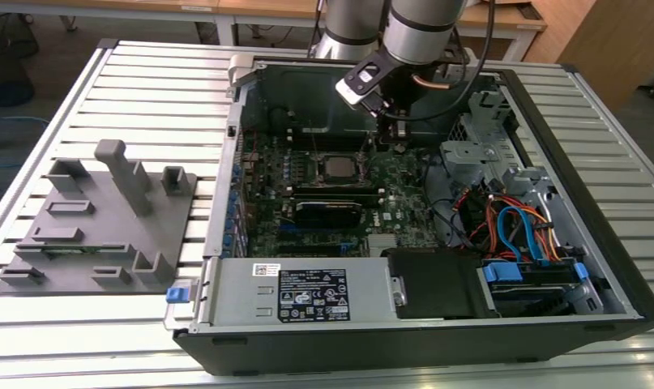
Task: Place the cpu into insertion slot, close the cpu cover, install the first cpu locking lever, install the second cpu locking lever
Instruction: 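Close the cpu cover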
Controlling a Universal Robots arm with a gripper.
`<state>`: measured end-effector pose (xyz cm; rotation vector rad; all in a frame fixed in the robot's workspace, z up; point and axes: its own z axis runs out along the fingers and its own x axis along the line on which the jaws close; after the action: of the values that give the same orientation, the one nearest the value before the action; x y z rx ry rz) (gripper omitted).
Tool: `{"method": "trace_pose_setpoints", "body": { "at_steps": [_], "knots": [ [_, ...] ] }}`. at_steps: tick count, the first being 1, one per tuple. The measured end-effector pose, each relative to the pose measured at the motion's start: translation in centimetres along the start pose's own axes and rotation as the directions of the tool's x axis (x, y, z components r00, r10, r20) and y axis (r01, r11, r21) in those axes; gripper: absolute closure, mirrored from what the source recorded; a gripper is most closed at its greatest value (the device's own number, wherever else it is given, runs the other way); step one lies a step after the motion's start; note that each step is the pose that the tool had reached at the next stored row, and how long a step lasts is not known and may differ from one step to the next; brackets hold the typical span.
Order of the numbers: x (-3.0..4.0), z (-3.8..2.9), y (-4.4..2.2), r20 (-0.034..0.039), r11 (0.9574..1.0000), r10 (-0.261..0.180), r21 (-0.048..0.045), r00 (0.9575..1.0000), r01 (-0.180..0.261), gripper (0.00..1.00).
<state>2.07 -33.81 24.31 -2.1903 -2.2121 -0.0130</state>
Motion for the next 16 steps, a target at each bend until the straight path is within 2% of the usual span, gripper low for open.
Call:
{"method": "trace_pose_setpoints", "body": {
  "at_steps": [16],
  "knots": [
    [0.00, 0.01, -0.48, 0.0000, 1.0000, 0.000, 0.0000, 1.0000, 0.000, 0.90]
  ]
}}
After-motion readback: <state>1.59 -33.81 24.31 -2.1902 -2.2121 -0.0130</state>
